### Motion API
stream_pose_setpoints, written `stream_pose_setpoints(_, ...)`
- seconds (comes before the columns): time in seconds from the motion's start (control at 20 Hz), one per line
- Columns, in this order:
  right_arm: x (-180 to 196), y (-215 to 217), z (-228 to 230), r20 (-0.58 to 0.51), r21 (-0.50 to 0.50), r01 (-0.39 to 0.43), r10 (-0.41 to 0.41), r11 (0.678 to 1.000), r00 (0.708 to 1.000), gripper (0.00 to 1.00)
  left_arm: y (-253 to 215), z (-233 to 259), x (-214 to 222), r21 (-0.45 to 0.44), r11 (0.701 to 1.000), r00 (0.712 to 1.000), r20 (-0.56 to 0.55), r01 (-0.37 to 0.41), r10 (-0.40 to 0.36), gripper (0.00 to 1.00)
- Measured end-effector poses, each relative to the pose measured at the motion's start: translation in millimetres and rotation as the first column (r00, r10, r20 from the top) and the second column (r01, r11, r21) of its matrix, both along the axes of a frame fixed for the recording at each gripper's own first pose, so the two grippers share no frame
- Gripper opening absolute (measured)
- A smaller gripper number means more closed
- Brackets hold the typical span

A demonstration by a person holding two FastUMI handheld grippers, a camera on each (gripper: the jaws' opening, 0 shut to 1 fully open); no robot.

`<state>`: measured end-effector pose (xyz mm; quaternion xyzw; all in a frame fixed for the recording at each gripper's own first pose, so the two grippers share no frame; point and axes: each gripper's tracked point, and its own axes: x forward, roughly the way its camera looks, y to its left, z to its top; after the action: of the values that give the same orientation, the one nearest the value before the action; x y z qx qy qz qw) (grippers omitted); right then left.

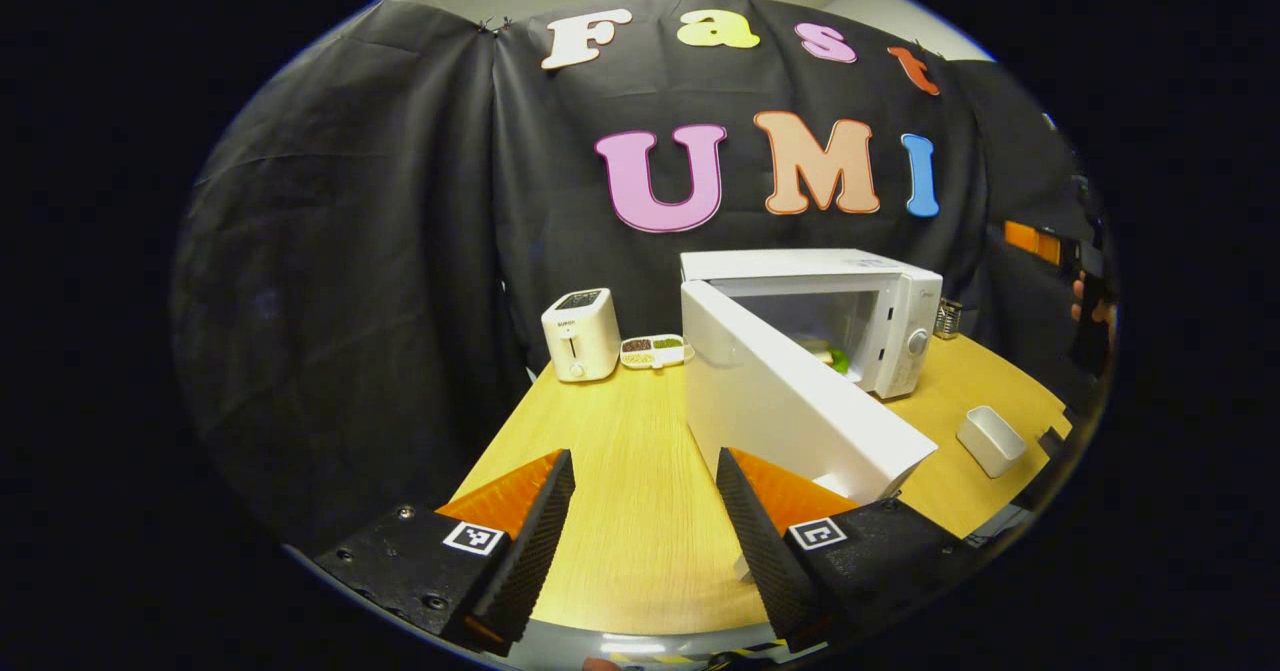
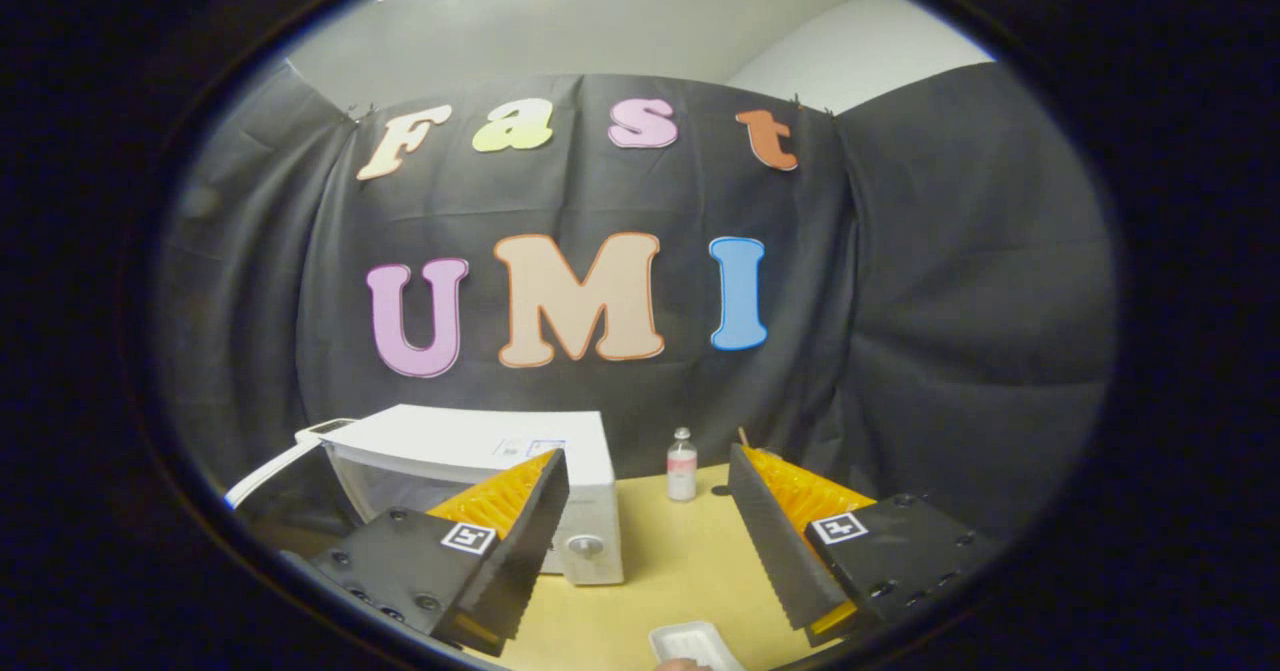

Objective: Open the microwave oven with the left hand, put the food in, and close the microwave oven.

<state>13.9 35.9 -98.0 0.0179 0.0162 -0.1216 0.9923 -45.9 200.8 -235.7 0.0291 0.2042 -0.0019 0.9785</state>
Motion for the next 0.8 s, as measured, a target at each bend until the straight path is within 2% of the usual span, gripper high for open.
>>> stream_pose_setpoints(0.1,0.2,-13.4,19.0,0.033,-0.024,0.012,-0.011,1.0,0.999,0.88,-3.6,-6.4,2.3,-0.015,1.0,1.0,-0.026,-0.018,0.017,0.88)
stream_pose_setpoints(0.15,2.1,-20.8,25.9,0.046,-0.047,0.021,-0.019,0.999,0.999,0.88,-4.5,-8.8,1.4,-0.015,0.999,0.999,-0.046,-0.03,0.029,0.86)
stream_pose_setpoints(0.2,3.0,-26.2,33.4,0.056,-0.069,0.024,-0.02,0.997,0.998,0.88,-2.6,-12.0,2.5,-0.008,0.999,0.998,-0.05,-0.045,0.044,0.77)
stream_pose_setpoints(0.25,5.0,-29.4,37.7,0.06,-0.085,0.025,-0.019,0.996,0.998,0.88,-4.6,-14.0,3.0,-0.002,0.999,0.997,-0.059,-0.053,0.052,0.67)
stream_pose_setpoints(0.35,11.6,-34.4,48.2,0.074,-0.106,0.022,-0.014,0.994,0.997,0.88,-12.5,-21.0,3.6,0.008,0.999,0.994,-0.095,-0.047,0.048,0.25)
stream_pose_setpoints(0.4,14.2,-35.7,52.6,0.081,-0.108,0.018,-0.01,0.994,0.997,0.88,-8.2,-22.6,3.3,0.043,0.996,0.992,-0.1,-0.075,0.079,0.12)
stream_pose_setpoints(0.45,16.7,-37.5,56.4,0.088,-0.105,0.018,-0.009,0.994,0.996,0.98,-8.3,-20.0,6.0,0.062,0.995,0.992,-0.09,-0.083,0.089,0.02)
stream_pose_setpoints(0.5,17.6,-40.1,59.4,0.096,-0.101,0.018,-0.008,0.995,0.995,0.89,-17.3,-20.5,8.4,0.051,0.997,0.993,-0.092,-0.065,0.069,0.01)
stream_pose_setpoints(0.8,28.3,-58.3,63.5,0.089,-0.096,0.022,-0.013,0.995,0.996,0.89,-52.4,-25.4,18.9,0.055,0.998,0.993,-0.111,-0.039,0.045,0.01)
